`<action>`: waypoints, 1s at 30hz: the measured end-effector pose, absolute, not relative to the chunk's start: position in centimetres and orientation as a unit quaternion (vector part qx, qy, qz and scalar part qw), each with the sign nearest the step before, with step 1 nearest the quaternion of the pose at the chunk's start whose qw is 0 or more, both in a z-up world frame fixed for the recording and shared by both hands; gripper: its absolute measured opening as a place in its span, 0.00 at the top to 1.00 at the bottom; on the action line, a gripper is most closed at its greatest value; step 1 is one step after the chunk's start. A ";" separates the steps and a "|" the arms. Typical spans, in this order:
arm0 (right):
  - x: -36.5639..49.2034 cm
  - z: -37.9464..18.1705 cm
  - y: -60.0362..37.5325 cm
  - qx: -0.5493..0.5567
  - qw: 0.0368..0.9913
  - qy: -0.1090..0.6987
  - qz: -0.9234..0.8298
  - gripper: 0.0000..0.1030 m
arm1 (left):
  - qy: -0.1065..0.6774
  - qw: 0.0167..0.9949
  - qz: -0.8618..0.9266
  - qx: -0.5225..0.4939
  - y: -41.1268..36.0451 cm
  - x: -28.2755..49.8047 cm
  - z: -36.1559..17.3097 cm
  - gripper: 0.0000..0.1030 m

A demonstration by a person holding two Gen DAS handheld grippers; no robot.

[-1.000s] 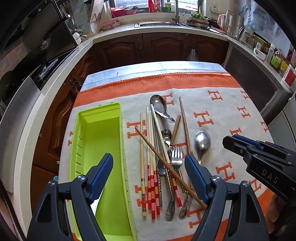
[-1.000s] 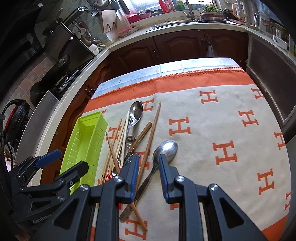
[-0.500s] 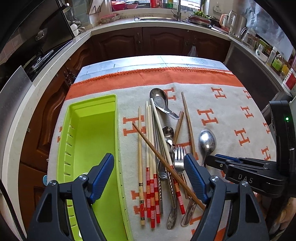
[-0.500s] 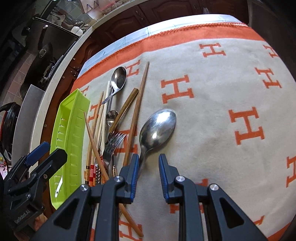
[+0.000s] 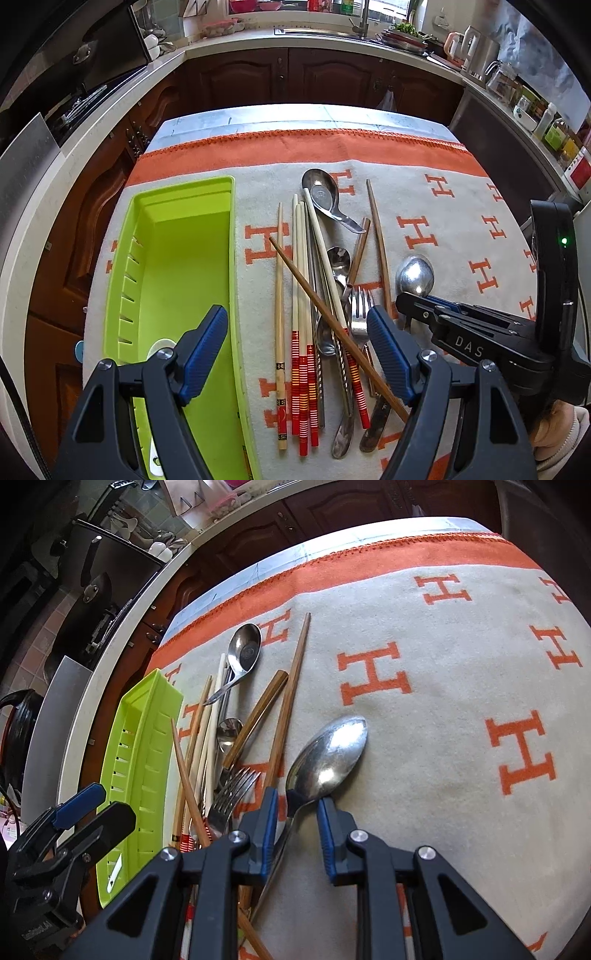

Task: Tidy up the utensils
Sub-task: 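Grasp a metal spoon with the right tool while the left tool grasps a brown chopstick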

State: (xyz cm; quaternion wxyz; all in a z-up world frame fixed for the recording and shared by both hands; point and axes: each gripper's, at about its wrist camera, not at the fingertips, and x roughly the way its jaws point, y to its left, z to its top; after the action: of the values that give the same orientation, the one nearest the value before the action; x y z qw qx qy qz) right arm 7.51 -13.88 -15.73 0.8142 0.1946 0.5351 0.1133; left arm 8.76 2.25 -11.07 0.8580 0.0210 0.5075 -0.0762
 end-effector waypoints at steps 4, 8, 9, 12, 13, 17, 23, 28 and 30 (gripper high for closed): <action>7.6 -16.1 -13.7 0.204 0.815 0.527 0.126 0.95 | 0.505 0.859 -0.078 0.021 2.0 8.8 -11.0 0.26; 7.5 -15.9 -13.9 0.210 0.818 0.519 0.131 0.98 | 0.502 0.860 -0.090 0.024 1.4 9.0 -10.8 0.32; 7.4 -15.8 -14.1 0.208 0.820 0.517 0.128 0.98 | 0.503 0.858 -0.097 0.024 1.0 9.1 -10.8 0.39; 7.0 -15.5 -15.1 0.212 0.823 0.512 0.122 0.98 | 0.513 0.849 -0.127 0.012 0.1 9.7 -11.0 0.58; 6.9 -15.3 -15.5 0.211 0.826 0.510 0.118 0.98 | 0.518 0.844 -0.138 0.003 -0.3 10.1 -11.3 0.59; 6.3 -14.7 -17.4 0.205 0.837 0.498 0.099 0.98 | 0.536 0.827 -0.168 -0.028 -1.8 11.4 -12.5 0.60; 5.4 -14.5 -19.7 0.210 0.843 0.489 0.084 0.98 | 0.554 0.815 -0.165 -0.024 -4.2 13.5 -15.1 0.65; 4.9 -14.9 -20.2 0.212 0.840 0.492 0.092 0.97 | 0.558 0.817 -0.147 -0.003 -5.6 14.5 -16.7 0.65; 4.8 -15.1 -20.5 0.215 0.838 0.493 0.094 0.97 | 0.563 0.814 -0.142 0.008 -6.3 14.6 -17.4 0.65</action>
State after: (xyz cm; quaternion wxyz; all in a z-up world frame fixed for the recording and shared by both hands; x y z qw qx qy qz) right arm 4.77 -20.54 -15.15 0.8380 0.2151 0.4926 0.0944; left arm 14.62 -6.27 -17.43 0.8139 0.0077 0.5633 -0.1422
